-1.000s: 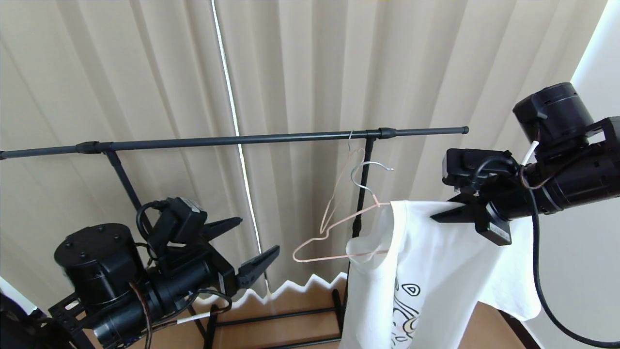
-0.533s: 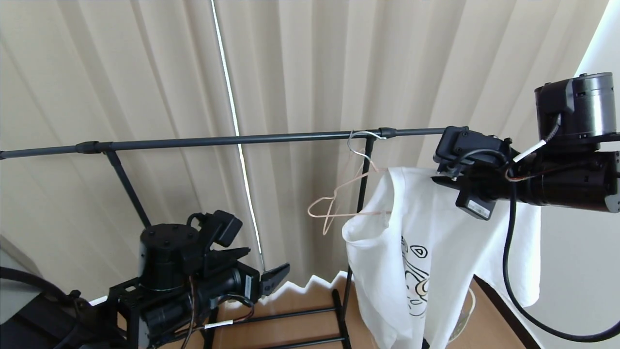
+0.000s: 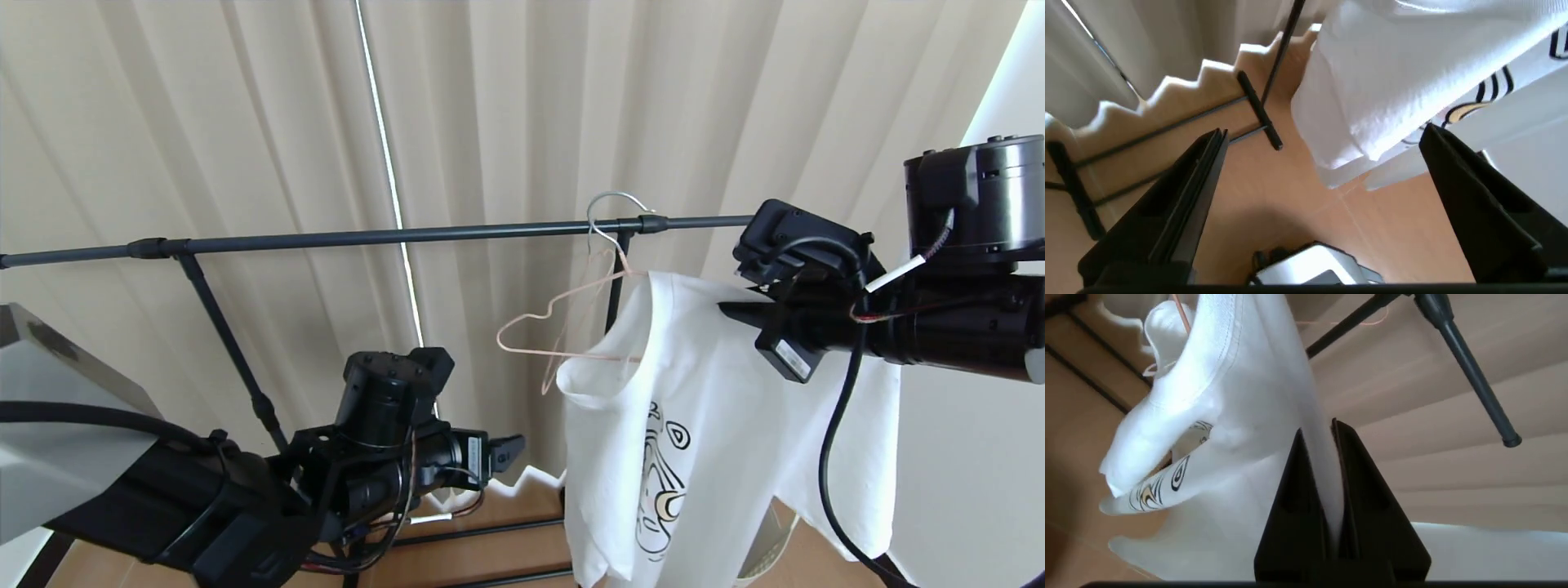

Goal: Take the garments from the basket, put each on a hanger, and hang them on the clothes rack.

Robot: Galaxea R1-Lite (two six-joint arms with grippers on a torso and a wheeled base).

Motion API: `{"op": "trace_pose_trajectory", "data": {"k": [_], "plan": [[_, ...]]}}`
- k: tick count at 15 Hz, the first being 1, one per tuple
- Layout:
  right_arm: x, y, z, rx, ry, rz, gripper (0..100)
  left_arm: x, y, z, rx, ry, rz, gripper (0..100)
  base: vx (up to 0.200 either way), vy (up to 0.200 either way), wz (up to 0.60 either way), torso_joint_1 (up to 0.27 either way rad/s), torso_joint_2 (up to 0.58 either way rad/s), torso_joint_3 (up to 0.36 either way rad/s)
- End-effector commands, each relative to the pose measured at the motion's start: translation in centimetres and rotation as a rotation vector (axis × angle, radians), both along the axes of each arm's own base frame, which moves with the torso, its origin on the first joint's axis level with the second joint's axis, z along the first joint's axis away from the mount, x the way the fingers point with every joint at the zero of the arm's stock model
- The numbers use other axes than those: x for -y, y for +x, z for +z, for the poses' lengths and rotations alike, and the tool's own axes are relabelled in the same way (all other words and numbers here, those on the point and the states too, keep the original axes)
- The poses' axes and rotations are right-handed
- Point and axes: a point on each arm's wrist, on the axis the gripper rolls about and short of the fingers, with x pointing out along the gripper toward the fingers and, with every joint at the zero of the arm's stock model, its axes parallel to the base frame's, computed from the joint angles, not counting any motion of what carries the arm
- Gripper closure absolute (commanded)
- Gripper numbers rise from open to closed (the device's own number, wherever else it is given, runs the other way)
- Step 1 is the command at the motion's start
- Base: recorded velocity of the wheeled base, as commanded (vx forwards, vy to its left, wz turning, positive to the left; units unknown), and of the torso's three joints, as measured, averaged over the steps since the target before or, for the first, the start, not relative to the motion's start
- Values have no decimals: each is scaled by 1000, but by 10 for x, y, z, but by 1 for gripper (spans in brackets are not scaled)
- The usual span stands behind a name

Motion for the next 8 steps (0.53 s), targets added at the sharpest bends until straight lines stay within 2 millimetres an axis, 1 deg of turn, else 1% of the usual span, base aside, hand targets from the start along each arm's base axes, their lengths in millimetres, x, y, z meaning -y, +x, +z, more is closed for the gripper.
{"op": "trace_pose_trajectory", "data": {"k": [1,3,6,8], "plan": [[-2,-3,-1,8,29,0,100,9,10,9,-11,-42,26,0,0,0,0,0,0,0],[-2,-4,0,38,44,3,100,13,15,9,-21,-59,39,0,0,0,0,0,0,0],[-10,-11,0,51,37,11,100,25,32,14,14,-86,48,0,0,0,0,0,0,0],[-15,-18,3,62,35,27,100,35,38,10,17,-89,36,0,0,0,0,0,0,0]]}}
